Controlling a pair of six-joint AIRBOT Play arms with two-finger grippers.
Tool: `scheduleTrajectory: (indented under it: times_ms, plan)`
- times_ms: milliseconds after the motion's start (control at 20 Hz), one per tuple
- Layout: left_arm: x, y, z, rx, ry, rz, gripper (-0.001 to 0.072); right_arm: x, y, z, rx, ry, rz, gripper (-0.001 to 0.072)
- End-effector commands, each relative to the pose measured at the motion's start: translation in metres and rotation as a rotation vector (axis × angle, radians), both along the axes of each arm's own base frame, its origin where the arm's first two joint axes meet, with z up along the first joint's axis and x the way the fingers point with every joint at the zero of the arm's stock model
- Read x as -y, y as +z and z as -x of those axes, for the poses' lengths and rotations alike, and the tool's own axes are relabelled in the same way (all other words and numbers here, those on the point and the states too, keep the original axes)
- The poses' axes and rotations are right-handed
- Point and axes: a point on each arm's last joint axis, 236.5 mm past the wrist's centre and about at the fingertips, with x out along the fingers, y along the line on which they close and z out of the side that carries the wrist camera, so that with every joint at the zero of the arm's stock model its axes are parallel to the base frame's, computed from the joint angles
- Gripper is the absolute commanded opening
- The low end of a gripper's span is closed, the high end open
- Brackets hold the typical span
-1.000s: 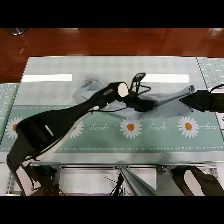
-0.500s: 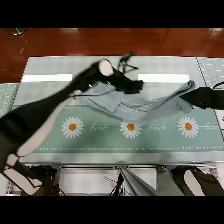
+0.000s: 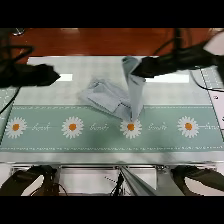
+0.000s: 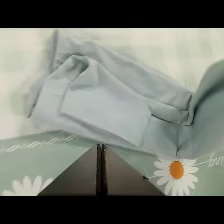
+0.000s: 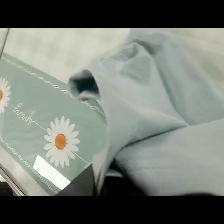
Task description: Fold the shirts.
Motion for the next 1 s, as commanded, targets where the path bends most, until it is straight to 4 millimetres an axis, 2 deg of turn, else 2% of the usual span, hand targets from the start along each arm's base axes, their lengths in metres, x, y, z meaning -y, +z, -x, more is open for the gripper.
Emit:
scheduleTrajectory:
  times_ms: [0, 150, 350, 400, 450, 500, 550, 600, 650, 750, 850, 950]
  plan:
    - [-0.032, -0.004, 0.065, 0.087, 0.095, 0.007, 0.002, -0.082, -0.058, -0.025, -0.076, 0.09, 0.01, 0.0022]
    - [-0.035, -0.026, 0.097, 0.088, 0.123, 0.038, 0.002, -0.122, -0.102, -0.038, -0.15, 0.125, 0.02, 0.0023]
    - [-0.036, -0.053, 0.111, 0.046, 0.154, 0.066, 0.002, -0.14, -0.137, -0.055, -0.224, 0.095, 0.01, 0.0024]
    - [-0.036, -0.058, 0.111, 0.035, 0.155, 0.064, 0.002, -0.145, -0.141, -0.053, -0.251, 0.096, -0.013, 0.012]
    - [-0.037, -0.061, 0.108, 0.038, 0.155, 0.059, 0.002, -0.151, -0.141, -0.044, -0.304, 0.116, -0.046, 0.0451]
    - [-0.04, -0.063, 0.101, 0.067, 0.156, 0.044, 0.002, -0.153, -0.138, -0.032, -0.347, 0.159, -0.073, 0.0635]
    - [-0.041, -0.062, 0.091, 0.099, 0.177, 0.055, 0.002, -0.146, -0.131, -0.025, -0.369, 0.204, -0.088, 0.0637]
    - [-0.042, -0.059, 0.083, 0.131, 0.193, 0.076, 0.002, -0.132, -0.121, -0.023, -0.39, 0.22, -0.094, 0.0636]
    - [-0.041, -0.059, 0.075, 0.146, 0.21, 0.1, 0.002, -0.108, -0.106, -0.026, -0.395, 0.22, -0.094, 0.0636]
    - [-0.041, -0.069, 0.07, 0.118, 0.232, 0.113, 0.002, -0.044, -0.065, -0.039, -0.346, 0.171, -0.071, 0.0636]
    - [-0.038, -0.083, 0.072, 0.061, 0.224, 0.116, 0.002, 0.042, -0.028, -0.048, -0.228, 0.059, 0.071, 0.0636]
    - [-0.032, -0.091, 0.074, 0.022, 0.216, 0.137, 0.002, 0.143, -0.008, -0.043, -0.132, -0.151, 0.324, 0.0636]
